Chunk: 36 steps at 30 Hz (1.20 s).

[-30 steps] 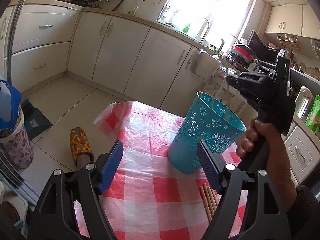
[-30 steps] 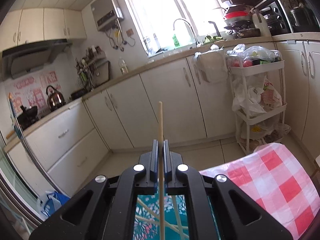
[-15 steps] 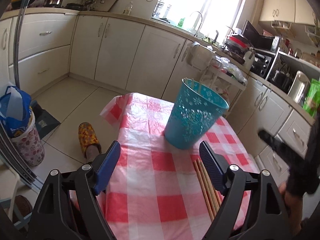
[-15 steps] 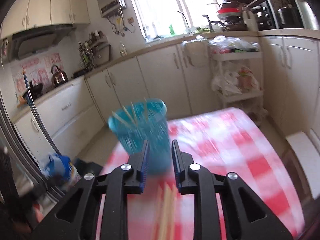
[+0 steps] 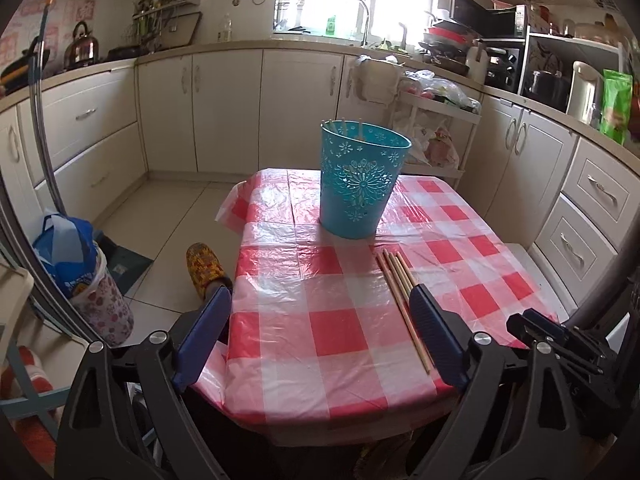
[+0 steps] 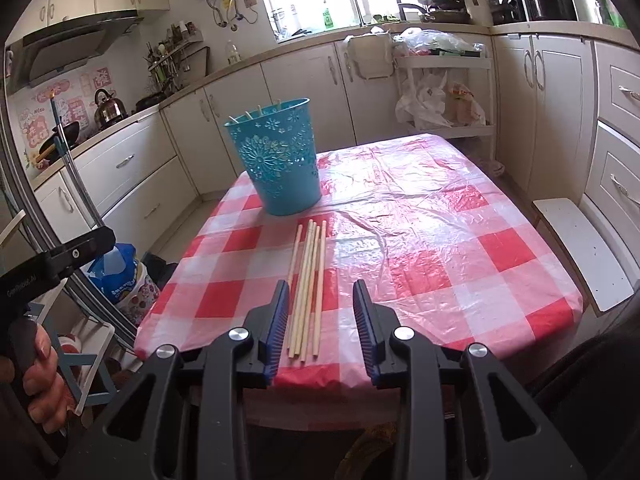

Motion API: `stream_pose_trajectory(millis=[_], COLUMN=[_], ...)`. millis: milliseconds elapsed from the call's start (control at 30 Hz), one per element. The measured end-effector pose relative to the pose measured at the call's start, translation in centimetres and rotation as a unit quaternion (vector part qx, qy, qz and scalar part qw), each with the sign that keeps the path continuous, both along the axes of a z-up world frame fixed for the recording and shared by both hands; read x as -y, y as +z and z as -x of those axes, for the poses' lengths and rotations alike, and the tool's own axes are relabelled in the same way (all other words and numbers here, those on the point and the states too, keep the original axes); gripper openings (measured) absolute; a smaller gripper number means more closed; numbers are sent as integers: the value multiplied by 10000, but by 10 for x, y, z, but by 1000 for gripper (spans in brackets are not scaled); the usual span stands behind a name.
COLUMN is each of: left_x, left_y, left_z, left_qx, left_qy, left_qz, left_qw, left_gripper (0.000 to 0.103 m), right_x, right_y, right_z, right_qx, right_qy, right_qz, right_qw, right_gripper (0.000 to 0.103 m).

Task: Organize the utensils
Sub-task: 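Bring both open tools back down to the remaining sticks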

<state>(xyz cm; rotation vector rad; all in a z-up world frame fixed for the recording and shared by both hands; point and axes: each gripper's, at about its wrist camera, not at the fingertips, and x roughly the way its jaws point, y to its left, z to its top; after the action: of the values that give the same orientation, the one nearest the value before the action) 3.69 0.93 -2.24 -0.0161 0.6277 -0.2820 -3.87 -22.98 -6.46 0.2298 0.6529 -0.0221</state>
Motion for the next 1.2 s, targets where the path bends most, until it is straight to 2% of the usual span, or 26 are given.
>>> stream_pose_trajectory(millis=[267, 533, 700, 933, 1200], left_x=[-5, -6, -6, -9, -9], left_y=[16, 16, 9, -12, -30], left_z=[16, 19, 15, 4, -9], left_qx=[129, 101, -36, -380, -649], left_qy=[25, 11, -21, 46, 98], left_qz=[-44, -106, -134, -156, -155], left_qw=[9999, 9999, 9999, 9991, 9977], left_gripper=[88, 90, 91, 91, 91], right_x=[-10, -7, -1, 2, -1], right_y=[1, -8, -23, -50, -61], right_z=[2, -4, -30, -90, -128], right_qx=[-102, -312, -575, -1017, -1182], right_qy=[128, 89, 91, 250, 302], right_qz=[61, 106, 226, 305, 374], right_qw=[9998, 9994, 9980, 9940, 9918], right_gripper=[35, 35, 35, 31, 30])
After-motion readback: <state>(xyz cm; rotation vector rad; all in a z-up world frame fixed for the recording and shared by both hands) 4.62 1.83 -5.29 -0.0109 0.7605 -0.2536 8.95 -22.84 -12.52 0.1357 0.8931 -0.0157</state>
